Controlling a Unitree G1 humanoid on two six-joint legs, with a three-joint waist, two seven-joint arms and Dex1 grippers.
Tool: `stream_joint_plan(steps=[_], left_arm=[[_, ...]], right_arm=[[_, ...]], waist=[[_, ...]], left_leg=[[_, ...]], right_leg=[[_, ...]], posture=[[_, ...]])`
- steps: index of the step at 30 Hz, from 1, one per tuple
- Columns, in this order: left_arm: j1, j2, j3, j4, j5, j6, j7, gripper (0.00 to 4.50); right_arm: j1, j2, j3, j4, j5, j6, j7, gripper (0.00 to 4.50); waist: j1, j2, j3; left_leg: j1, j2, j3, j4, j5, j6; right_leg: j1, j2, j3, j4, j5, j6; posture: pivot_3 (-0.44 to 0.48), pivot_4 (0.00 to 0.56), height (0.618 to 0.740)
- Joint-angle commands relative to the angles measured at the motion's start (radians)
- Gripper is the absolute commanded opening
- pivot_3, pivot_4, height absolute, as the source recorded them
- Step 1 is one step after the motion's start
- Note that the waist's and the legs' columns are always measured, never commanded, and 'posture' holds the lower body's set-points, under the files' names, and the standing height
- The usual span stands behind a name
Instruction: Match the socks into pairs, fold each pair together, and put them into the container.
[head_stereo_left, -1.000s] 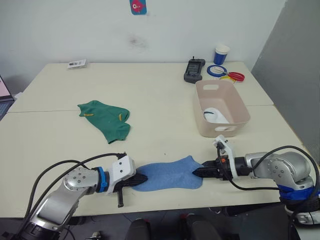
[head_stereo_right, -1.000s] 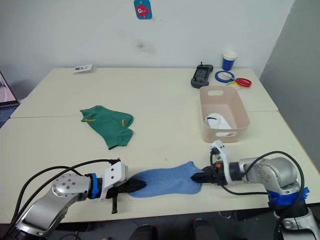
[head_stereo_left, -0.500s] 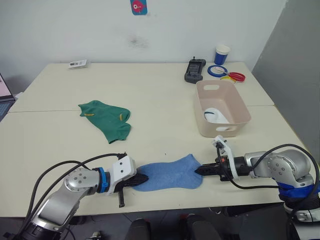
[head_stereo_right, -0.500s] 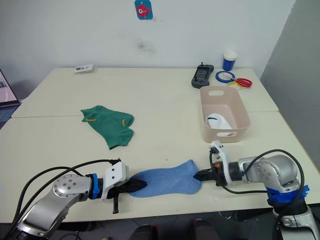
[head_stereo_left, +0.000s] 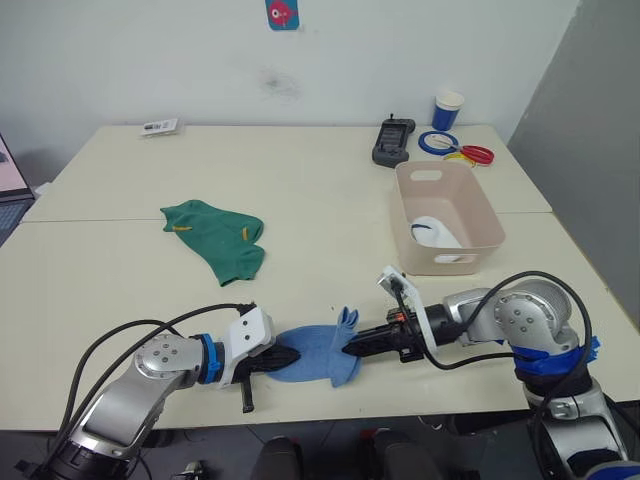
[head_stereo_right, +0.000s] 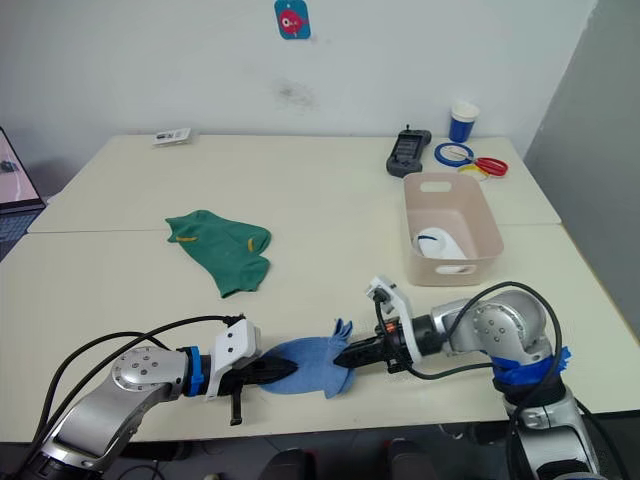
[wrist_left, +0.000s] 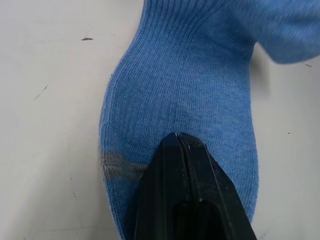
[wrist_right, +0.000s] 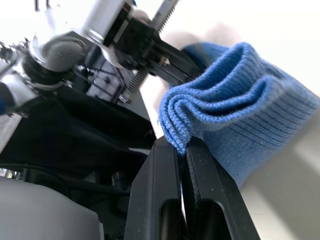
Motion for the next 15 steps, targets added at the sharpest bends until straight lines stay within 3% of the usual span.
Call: stream_joint_plan(steps=[1, 15], left_arm=[[0.006, 0.009, -0.019, -0.001, 0.002, 0.043, -0.002, 0.00], [0.007, 0.006, -0.009, -0.032, -0.012, 0.101, 0.020, 0.00]], right_arm=[[-0.072, 0.057, 0.107, 0.081, -0.048, -0.107, 0.036, 0.04], [-0.153, 0.182, 0.232, 0.222, -0.116, -0.237, 0.100, 0.04]], waist=[[-0.003, 0.000, 0.000], [-0.003, 0.000, 0.000]], left_leg=[[0.000, 0.000, 0.000, 0.000, 0.000, 0.000], [0.000, 0.001, -0.001, 0.000, 0.000, 0.000]], right_leg=[[0.000, 0.000, 0.000, 0.000, 0.000, 0.000], [0.000, -0.002, 0.000, 0.000, 0.000, 0.000]], posture=[[0.000, 0.150, 0.740], [0.000, 0.150, 0.740]])
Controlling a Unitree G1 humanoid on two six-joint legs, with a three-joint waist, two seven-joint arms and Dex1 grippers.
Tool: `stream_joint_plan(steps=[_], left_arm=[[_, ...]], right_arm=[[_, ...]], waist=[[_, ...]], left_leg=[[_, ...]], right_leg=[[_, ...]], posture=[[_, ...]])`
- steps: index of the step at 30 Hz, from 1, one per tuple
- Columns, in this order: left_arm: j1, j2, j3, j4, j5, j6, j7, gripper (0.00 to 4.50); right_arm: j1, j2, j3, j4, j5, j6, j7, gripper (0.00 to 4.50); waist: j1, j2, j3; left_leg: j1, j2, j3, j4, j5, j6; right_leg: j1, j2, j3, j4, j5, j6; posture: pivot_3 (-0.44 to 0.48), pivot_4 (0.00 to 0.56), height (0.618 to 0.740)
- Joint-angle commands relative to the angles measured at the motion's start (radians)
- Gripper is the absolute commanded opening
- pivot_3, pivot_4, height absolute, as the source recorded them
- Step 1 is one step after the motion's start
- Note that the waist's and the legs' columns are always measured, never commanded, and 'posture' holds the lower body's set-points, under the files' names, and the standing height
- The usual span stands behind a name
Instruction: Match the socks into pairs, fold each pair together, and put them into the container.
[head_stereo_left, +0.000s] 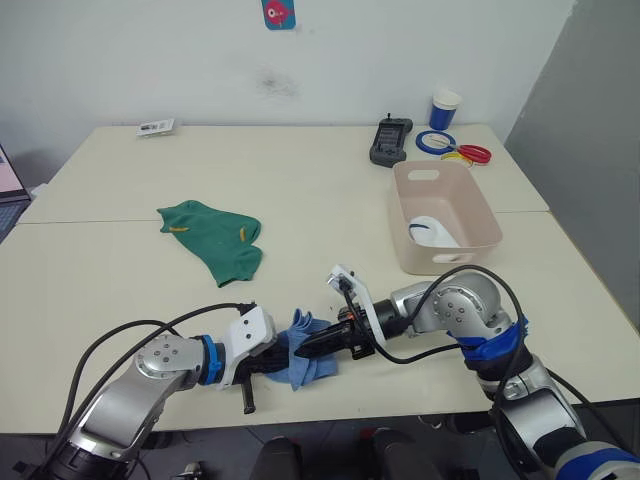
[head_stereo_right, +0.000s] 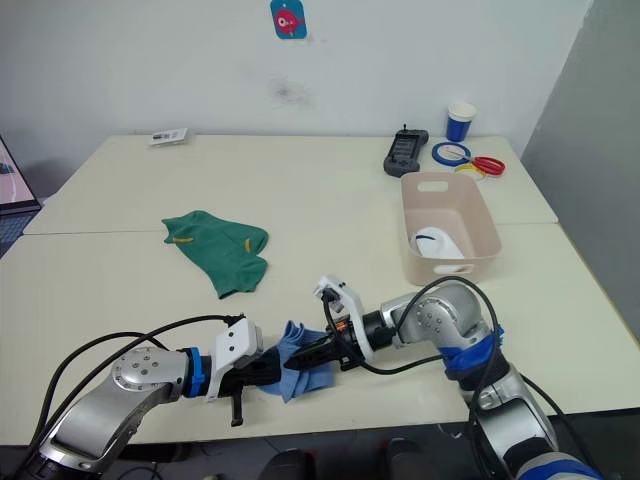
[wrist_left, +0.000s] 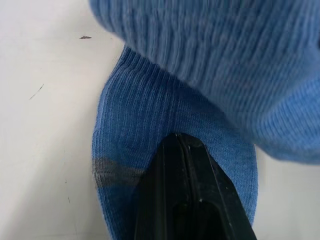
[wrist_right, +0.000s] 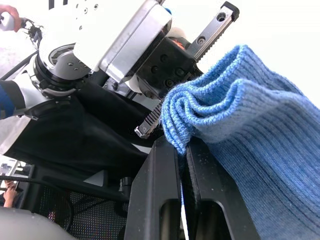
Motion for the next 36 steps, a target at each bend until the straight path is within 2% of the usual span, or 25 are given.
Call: stream_joint_plan(steps=[1, 9, 12, 18, 22, 26, 29, 32, 36], left_arm=[[0.007, 0.006, -0.011, 0.002, 0.003, 0.027, 0.006, 0.00], [0.006, 0.014, -0.008, 0.008, 0.002, 0.025, 0.002, 0.00], [0.007, 0.017, -0.007, 0.014, 0.004, 0.018, -0.002, 0.00], [0.011, 0.022, -0.010, 0.021, 0.006, 0.006, -0.013, 0.00], [0.003, 0.023, -0.013, 0.028, 0.010, 0.001, -0.022, 0.00], [0.003, 0.028, -0.010, 0.034, 0.009, -0.007, -0.028, 0.00], [-0.002, 0.030, -0.007, 0.038, 0.006, -0.007, -0.031, 0.00], [-0.015, 0.031, 0.001, 0.045, -0.003, -0.004, -0.038, 0.00], [-0.039, 0.038, 0.026, 0.054, -0.027, 0.014, -0.051, 0.00]], right_arm=[[-0.032, 0.023, 0.013, 0.021, -0.018, -0.039, 0.025, 0.04], [-0.018, 0.016, 0.081, 0.058, -0.084, -0.124, 0.089, 0.04], [-0.017, 0.013, 0.067, 0.047, -0.075, -0.131, 0.117, 0.84], [-0.029, 0.038, -0.012, 0.051, -0.035, -0.093, 0.118, 2.98], [-0.015, 0.003, -0.043, -0.001, 0.007, -0.066, 0.145, 4.40], [0.015, -0.101, -0.055, -0.090, -0.013, -0.157, 0.201, 4.40], [0.052, -0.159, -0.050, -0.137, -0.093, -0.320, 0.211, 4.40], [0.108, -0.209, -0.032, -0.170, -0.174, -0.484, 0.245, 3.83], [0.190, -0.262, 0.013, -0.170, -0.284, -0.657, 0.278, 2.55]], waist=[[0.000, 0.000, 0.000], [0.000, 0.000, 0.000], [0.000, 0.000, 0.000], [0.000, 0.000, 0.000], [0.000, 0.000, 0.000], [0.001, 0.000, 0.000], [0.001, 0.000, 0.000], [0.000, 0.000, 0.000], [0.001, 0.000, 0.000]], left_leg=[[0.000, 0.000, 0.000, 0.000, 0.000, 0.000], [0.000, 0.000, 0.000, 0.000, 0.000, 0.000], [0.000, 0.000, 0.000, 0.000, 0.000, 0.000], [0.000, 0.000, 0.000, 0.000, 0.000, 0.000], [0.000, 0.000, 0.000, 0.000, 0.000, 0.000], [0.000, 0.000, 0.000, 0.000, 0.000, 0.000], [0.000, -0.001, 0.000, 0.000, 0.000, 0.000], [0.000, 0.000, 0.000, 0.000, 0.000, 0.000], [0.000, 0.000, 0.000, 0.000, 0.000, 0.000]], right_leg=[[0.000, 0.000, 0.000, 0.000, 0.000, 0.000], [0.000, 0.000, 0.000, 0.000, 0.000, 0.000], [0.000, 0.000, 0.000, 0.000, 0.000, 0.000], [0.000, 0.000, 0.000, 0.000, 0.000, 0.000], [0.000, 0.000, 0.000, 0.000, 0.000, 0.000], [0.000, -0.001, 0.000, 0.000, 0.000, 0.000], [0.000, -0.001, -0.001, 0.000, 0.000, 0.000], [-0.001, 0.000, -0.001, 0.000, 0.000, 0.000], [-0.001, 0.000, 0.000, 0.000, 0.000, 0.000]], posture=[[0.000, 0.150, 0.740], [0.000, 0.150, 0.740], [0.000, 0.150, 0.740], [0.000, 0.150, 0.740], [0.000, 0.150, 0.740], [0.000, 0.150, 0.740], [0.000, 0.150, 0.740], [0.000, 0.150, 0.740], [0.000, 0.150, 0.740]])
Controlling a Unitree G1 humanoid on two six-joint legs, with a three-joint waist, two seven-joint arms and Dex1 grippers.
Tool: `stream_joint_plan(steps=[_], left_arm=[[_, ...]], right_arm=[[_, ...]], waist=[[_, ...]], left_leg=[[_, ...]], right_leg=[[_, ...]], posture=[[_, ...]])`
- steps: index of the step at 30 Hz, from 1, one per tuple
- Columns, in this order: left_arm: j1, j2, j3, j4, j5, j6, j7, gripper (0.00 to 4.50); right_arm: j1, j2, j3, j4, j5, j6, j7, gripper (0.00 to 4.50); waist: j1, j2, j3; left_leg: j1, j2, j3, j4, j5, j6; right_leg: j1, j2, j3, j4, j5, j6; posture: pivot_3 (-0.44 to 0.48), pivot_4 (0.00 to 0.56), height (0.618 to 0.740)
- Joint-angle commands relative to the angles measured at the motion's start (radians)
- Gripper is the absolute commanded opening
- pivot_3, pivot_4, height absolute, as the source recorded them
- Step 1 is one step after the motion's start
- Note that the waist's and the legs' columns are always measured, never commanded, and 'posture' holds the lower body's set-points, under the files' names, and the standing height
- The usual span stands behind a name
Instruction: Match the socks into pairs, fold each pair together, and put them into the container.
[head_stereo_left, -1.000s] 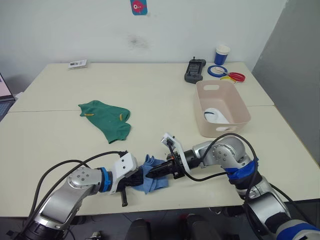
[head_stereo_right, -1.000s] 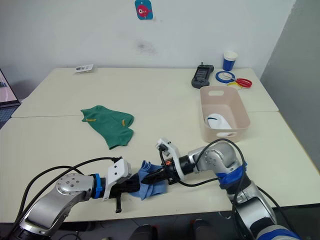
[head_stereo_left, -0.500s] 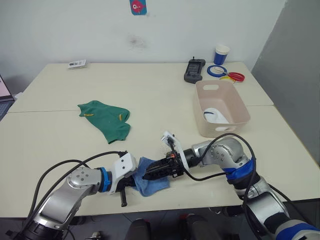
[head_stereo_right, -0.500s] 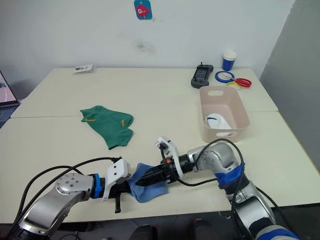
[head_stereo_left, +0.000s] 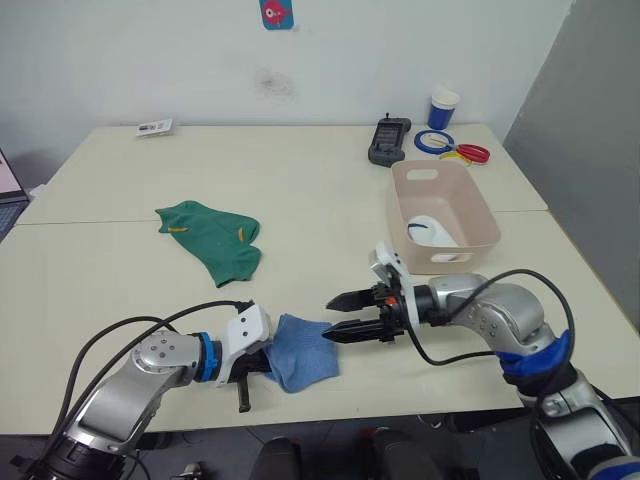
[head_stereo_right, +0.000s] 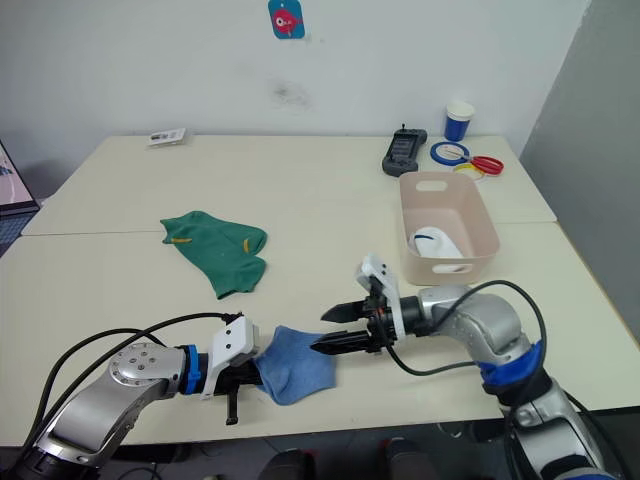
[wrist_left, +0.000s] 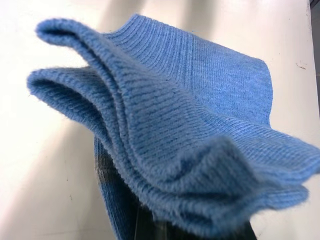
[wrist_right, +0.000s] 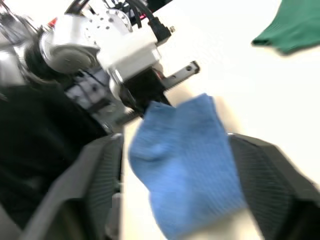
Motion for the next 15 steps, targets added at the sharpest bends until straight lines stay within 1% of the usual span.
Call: stream_joint_plan(steps=[1, 3, 4, 5, 6, 7, 15], left_arm=[[-0.019, 0.023, 0.030, 0.020, -0.020, 0.028, -0.014, 0.00], [-0.027, 0.029, 0.039, 0.026, -0.031, 0.034, -0.024, 0.00], [-0.031, 0.031, 0.041, 0.030, -0.032, 0.035, -0.027, 0.00], [-0.033, 0.034, 0.042, 0.033, -0.033, 0.034, -0.029, 0.00], [-0.035, 0.037, 0.042, 0.037, -0.033, 0.033, -0.031, 0.00], [-0.037, 0.040, 0.040, 0.040, -0.032, 0.030, -0.034, 0.00], [-0.044, 0.043, 0.025, 0.048, -0.022, 0.026, -0.037, 0.00]], right_arm=[[0.059, -0.028, 0.035, -0.010, -0.091, -0.168, 0.037, 2.21], [0.087, -0.034, 0.048, 0.022, -0.138, -0.238, 0.043, 1.40], [0.096, -0.038, 0.056, 0.039, -0.165, -0.274, 0.046, 1.13], [0.104, -0.048, 0.073, 0.060, -0.205, -0.321, 0.048, 0.70], [0.108, -0.054, 0.088, 0.081, -0.237, -0.354, 0.052, 0.44], [0.113, -0.055, 0.098, 0.097, -0.258, -0.374, 0.055, 0.06], [0.109, 0.027, 0.135, 0.147, -0.315, -0.410, 0.047, 0.02]], waist=[[0.000, 0.000, 0.000], [-0.001, 0.000, 0.000], [-0.002, 0.000, 0.000], [-0.002, 0.000, 0.000], [-0.001, 0.000, 0.000], [0.000, 0.000, 0.000], [-0.001, 0.000, 0.000]], left_leg=[[0.000, 0.000, 0.000, 0.000, 0.000, 0.000], [0.000, 0.000, 0.000, 0.000, 0.000, 0.000], [0.000, 0.000, 0.000, 0.000, 0.000, 0.000], [0.000, 0.000, 0.000, 0.000, 0.000, 0.000], [0.000, 0.000, 0.000, 0.000, 0.000, 0.000], [0.000, 0.000, 0.000, 0.000, 0.000, 0.000], [0.000, 0.000, 0.000, 0.000, 0.000, 0.000]], right_leg=[[0.000, 0.000, 0.000, 0.000, 0.000, 0.000], [0.000, 0.000, 0.000, 0.000, 0.000, 0.000], [0.000, 0.000, 0.000, 0.000, 0.000, 0.000], [0.000, 0.000, 0.000, 0.000, 0.000, 0.000], [0.000, 0.000, 0.000, 0.000, 0.000, 0.000], [0.000, 0.000, 0.000, 0.001, 0.000, 0.000], [0.000, 0.000, 0.000, 0.000, 0.000, 0.000]], posture=[[0.000, 0.150, 0.740], [0.000, 0.150, 0.740], [0.000, 0.150, 0.740], [0.000, 0.150, 0.740], [0.000, 0.150, 0.740], [0.000, 0.150, 0.740], [0.000, 0.150, 0.740]])
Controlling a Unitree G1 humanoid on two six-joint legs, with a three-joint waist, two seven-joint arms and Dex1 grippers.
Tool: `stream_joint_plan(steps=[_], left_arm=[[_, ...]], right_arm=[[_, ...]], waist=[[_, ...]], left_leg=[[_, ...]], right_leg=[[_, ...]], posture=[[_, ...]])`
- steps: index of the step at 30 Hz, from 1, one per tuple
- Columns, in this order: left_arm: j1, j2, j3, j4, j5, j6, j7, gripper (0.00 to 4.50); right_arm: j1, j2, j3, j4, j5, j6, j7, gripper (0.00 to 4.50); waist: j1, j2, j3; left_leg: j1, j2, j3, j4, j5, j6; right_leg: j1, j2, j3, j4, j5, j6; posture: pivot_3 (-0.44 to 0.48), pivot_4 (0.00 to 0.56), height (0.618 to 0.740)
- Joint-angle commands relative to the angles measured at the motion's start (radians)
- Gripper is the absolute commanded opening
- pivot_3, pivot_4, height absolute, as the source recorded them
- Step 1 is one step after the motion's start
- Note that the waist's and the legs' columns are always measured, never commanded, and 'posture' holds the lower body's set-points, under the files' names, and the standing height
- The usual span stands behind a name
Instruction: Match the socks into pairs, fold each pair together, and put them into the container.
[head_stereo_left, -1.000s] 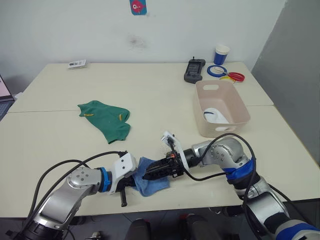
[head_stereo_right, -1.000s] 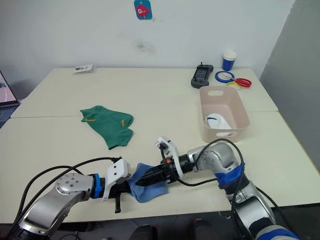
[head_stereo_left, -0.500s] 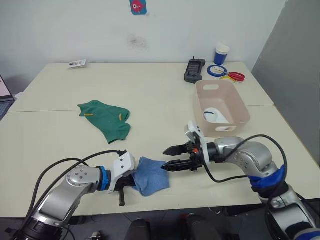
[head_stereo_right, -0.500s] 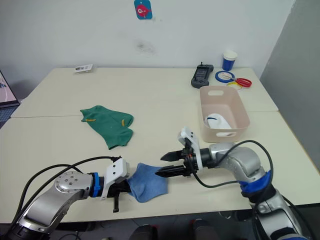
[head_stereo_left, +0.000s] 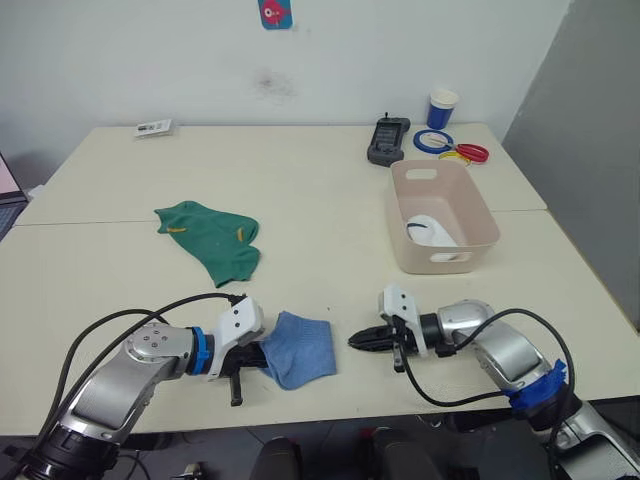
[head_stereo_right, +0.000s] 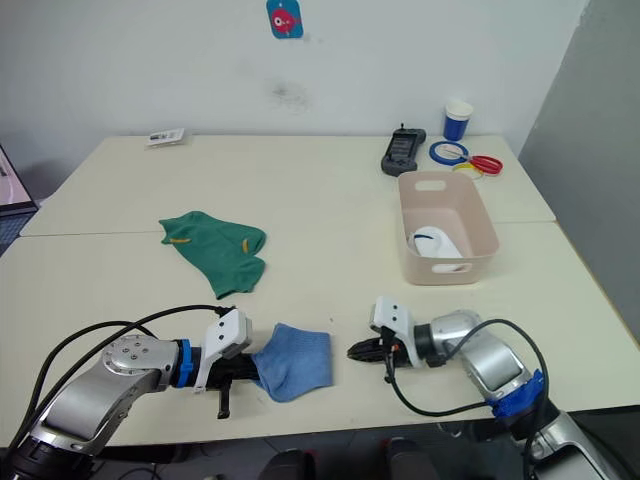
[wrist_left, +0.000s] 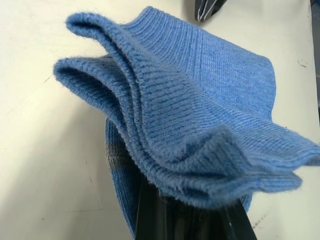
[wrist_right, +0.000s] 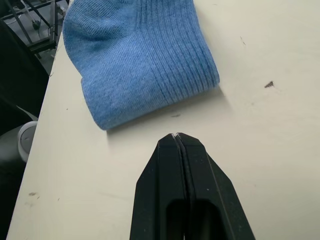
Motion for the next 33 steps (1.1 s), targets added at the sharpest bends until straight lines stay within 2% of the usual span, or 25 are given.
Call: stream_joint_plan(steps=[1, 12, 22, 27, 33], left_arm=[[-0.008, 0.012, 0.009, 0.007, 0.011, -0.005, 0.002, 0.00], [0.010, 0.007, 0.004, -0.002, 0.012, -0.007, 0.012, 0.00], [0.026, 0.018, 0.017, -0.005, 0.007, -0.003, 0.010, 0.00], [0.016, 0.016, 0.014, 0.000, 0.009, -0.002, 0.007, 0.00], [0.007, 0.017, 0.008, 0.011, 0.015, -0.007, 0.000, 0.00]], right_arm=[[-0.015, 0.038, 0.010, -0.011, -0.006, -0.013, 0.003, 0.02], [-0.044, 0.116, 0.008, -0.021, 0.004, 0.046, 0.000, 0.02], [-0.054, 0.033, -0.052, -0.034, 0.013, 0.007, 0.037, 0.02], [-0.046, 0.077, -0.055, -0.043, 0.042, 0.041, 0.024, 0.02], [-0.058, 0.142, -0.021, 0.079, -0.025, -0.025, -0.007, 0.02]], waist=[[0.000, 0.000, 0.000], [0.001, 0.000, 0.000], [0.001, 0.000, 0.000], [0.000, 0.000, 0.000], [0.001, 0.000, 0.000]], left_leg=[[0.000, 0.000, 0.000, 0.000, 0.000, 0.000], [0.000, 0.000, 0.000, 0.000, 0.000, 0.000], [0.000, 0.000, 0.000, 0.000, 0.000, 0.000], [0.001, 0.000, 0.000, 0.000, 0.000, 0.000], [0.001, 0.000, 0.000, 0.000, 0.000, 0.000]], right_leg=[[0.000, 0.000, 0.000, 0.000, 0.000, 0.000], [0.000, 0.000, 0.000, 0.000, 0.000, 0.000], [0.000, 0.000, 0.000, 0.000, 0.000, 0.000], [0.000, 0.000, 0.000, 0.000, 0.000, 0.000], [0.001, 0.000, 0.000, 0.000, 0.000, 0.000]], posture=[[0.000, 0.150, 0.740], [0.000, 0.150, 0.740], [0.000, 0.150, 0.740], [0.000, 0.150, 0.740], [0.000, 0.150, 0.740]])
